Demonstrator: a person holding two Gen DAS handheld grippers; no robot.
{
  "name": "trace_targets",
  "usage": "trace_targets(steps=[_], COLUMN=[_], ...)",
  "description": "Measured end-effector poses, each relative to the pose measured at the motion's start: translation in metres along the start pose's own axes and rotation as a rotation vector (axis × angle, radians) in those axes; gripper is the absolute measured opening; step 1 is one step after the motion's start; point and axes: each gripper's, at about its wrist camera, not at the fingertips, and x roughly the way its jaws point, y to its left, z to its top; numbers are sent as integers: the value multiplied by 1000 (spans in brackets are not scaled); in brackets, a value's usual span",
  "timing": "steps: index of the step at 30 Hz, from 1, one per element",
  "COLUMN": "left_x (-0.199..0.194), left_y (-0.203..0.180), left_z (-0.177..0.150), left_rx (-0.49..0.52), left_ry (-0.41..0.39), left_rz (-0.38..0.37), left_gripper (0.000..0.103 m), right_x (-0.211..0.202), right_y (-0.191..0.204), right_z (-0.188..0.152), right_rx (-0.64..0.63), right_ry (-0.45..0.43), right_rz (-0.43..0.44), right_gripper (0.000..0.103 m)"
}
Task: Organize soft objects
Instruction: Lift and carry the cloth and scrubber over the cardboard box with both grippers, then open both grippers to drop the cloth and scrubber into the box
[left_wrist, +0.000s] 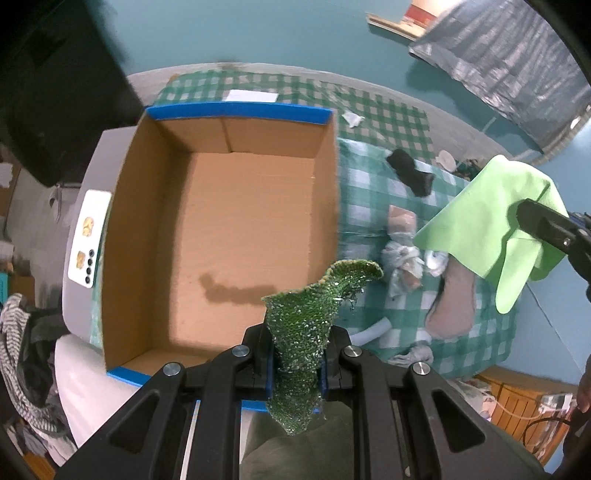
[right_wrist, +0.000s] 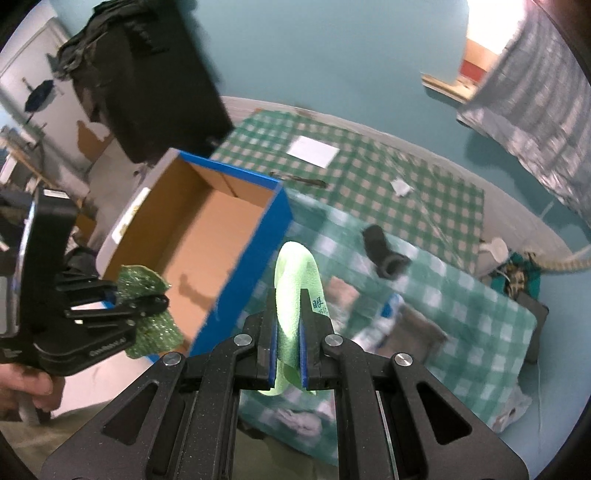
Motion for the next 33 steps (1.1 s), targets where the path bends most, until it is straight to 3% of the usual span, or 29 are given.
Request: trace_targets(steps=[18, 33], left_x=[-1, 0], left_y=[76, 107], left_z=[-3, -7], left_rx=[-132, -152], left_ry=[-5, 3], left_rz=[44, 71], left_gripper=[17, 17], right_x=[39, 76], right_y=[77, 119], right_z=[44, 56], right_rx=[-127, -158], right_ry=[27, 68], right_rz=[82, 120], right_gripper=[8, 8])
